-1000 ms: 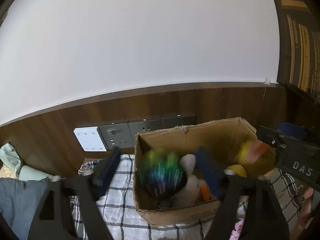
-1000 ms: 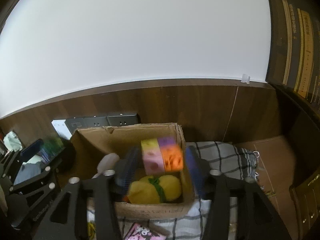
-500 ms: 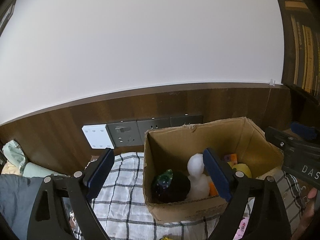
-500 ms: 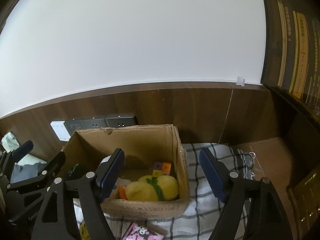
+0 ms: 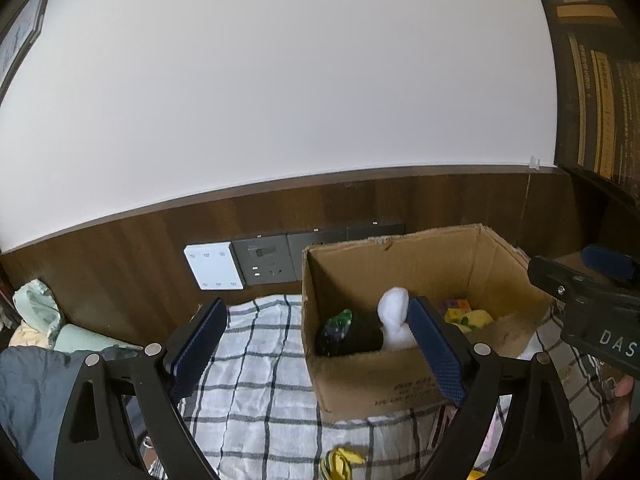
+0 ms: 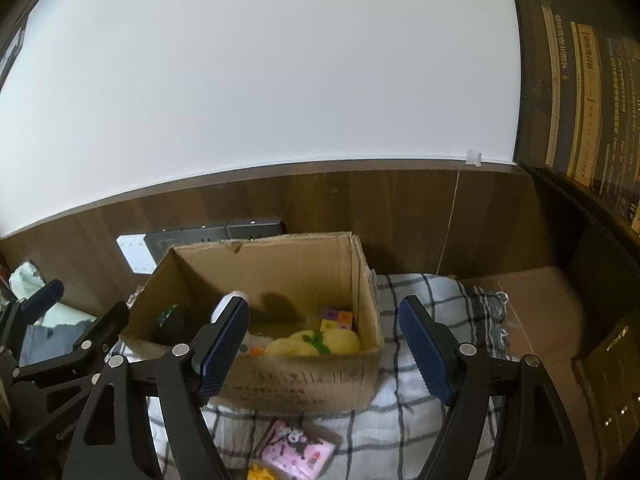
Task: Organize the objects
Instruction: 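Open both grippers to drop the ball and cube block into the box, then withdraw both grippers from the box toward the remaining toys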
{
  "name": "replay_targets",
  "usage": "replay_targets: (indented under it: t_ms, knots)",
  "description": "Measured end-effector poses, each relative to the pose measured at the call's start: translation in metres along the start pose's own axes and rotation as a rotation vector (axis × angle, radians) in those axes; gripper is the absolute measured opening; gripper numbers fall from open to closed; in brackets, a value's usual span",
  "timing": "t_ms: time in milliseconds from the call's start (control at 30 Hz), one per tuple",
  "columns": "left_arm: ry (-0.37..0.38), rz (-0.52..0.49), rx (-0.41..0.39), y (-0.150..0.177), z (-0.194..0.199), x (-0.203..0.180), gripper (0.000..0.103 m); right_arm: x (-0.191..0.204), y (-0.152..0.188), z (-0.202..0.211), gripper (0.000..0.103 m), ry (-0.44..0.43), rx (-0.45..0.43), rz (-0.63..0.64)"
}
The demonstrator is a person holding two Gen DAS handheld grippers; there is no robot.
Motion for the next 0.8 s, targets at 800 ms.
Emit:
replay_targets:
  t_ms: [800]
  knots:
    - [-0.008,0.027,0.044,0.045,0.019,0.008,0.095,0.004,0.060,0.007,0.081,-0.017,0.057,-0.015]
Point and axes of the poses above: each gripper's, at about its wrist camera, not at the fingertips, and z roughly against the way its jaws point, x to its left, y to its underside, the point moved 10 cm from there along -z, roughly the way its jaws point, and after that the axes turned 2 degrees about -z, right-handed, at the moved point
